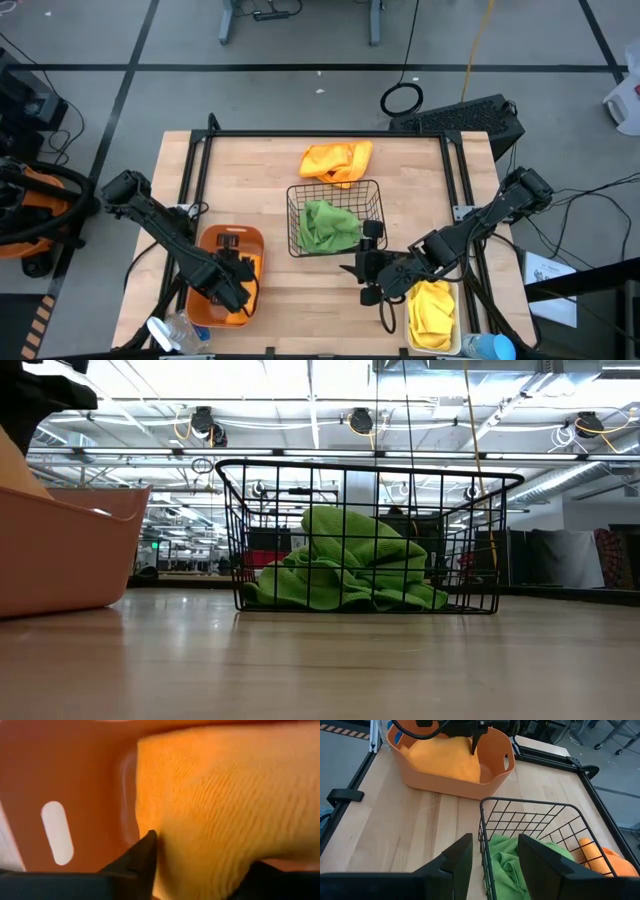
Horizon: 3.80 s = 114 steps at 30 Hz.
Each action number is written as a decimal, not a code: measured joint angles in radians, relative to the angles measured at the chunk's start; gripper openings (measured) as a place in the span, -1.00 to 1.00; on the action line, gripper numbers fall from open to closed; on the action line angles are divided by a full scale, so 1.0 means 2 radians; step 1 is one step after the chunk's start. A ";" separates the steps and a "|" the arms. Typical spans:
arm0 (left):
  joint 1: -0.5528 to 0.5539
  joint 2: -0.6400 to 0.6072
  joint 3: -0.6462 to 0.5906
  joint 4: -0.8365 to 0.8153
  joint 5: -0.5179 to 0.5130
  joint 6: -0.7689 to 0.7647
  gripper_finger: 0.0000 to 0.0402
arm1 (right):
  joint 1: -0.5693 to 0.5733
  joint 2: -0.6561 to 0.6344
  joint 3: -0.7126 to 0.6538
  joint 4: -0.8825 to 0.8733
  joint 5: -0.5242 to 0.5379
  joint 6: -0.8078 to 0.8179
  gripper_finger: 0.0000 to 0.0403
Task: Sort microfiber towel by color & place in baskets
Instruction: Put the bottom orange microfiber cloth into the orange bin, then put the orange microfiber cloth into the orange bin
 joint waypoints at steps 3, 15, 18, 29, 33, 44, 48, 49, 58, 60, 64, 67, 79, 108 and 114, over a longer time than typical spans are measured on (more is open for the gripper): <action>0.000 0.000 0.000 -0.001 0.010 0.000 -0.08 | 0.000 0.000 0.000 0.000 0.000 -0.001 -0.26; -0.009 -0.005 0.038 -0.048 0.068 0.000 0.08 | 0.000 0.000 0.000 -0.001 0.000 -0.002 -0.26; -0.012 -0.010 0.052 -0.048 0.084 0.000 0.08 | 0.000 0.000 0.000 -0.001 0.000 -0.002 -0.26; -0.014 -0.039 0.069 -0.040 0.090 0.000 0.08 | 0.000 0.000 0.000 -0.001 -0.001 -0.002 -0.26; -0.016 -0.039 0.057 0.036 0.085 0.004 0.07 | 0.000 0.000 0.000 -0.002 -0.002 -0.002 -0.26; -0.023 -0.029 -0.002 0.086 0.085 0.000 -0.54 | 0.000 0.000 0.000 -0.007 -0.002 -0.002 -0.26; -0.021 -0.029 -0.029 0.121 0.085 0.000 -0.78 | 0.000 0.000 0.000 -0.006 -0.002 -0.002 -0.26; -0.021 -0.029 -0.036 0.129 0.085 0.001 -0.83 | 0.000 0.000 0.000 -0.006 -0.002 -0.002 -0.26; -0.020 -0.029 -0.102 0.196 0.084 -0.022 -0.97 | 0.000 0.000 0.000 -0.006 -0.002 -0.002 -0.26; -0.020 -0.029 -0.115 0.218 0.083 -0.025 -0.97 | 0.000 0.000 0.000 -0.006 -0.002 -0.002 -0.26; -0.019 -0.029 -0.123 0.227 0.083 -0.040 -0.98 | 0.000 0.000 0.000 -0.007 -0.002 0.002 -0.26; -0.019 -0.034 -0.123 0.225 0.091 -0.058 -0.98 | 0.000 0.000 0.000 -0.008 -0.002 0.002 -0.26; -0.011 -0.066 -0.040 0.087 0.099 -0.084 -0.85 | 0.000 0.000 0.000 -0.009 -0.001 0.002 -0.26; 0.350 -0.110 0.055 0.286 -0.156 0.418 -0.71 | -0.024 0.000 0.000 -0.092 0.003 -0.036 -0.26; 0.469 -0.097 0.055 0.314 -0.020 0.466 -0.70 | -0.020 0.000 0.000 -0.101 0.001 -0.010 -0.26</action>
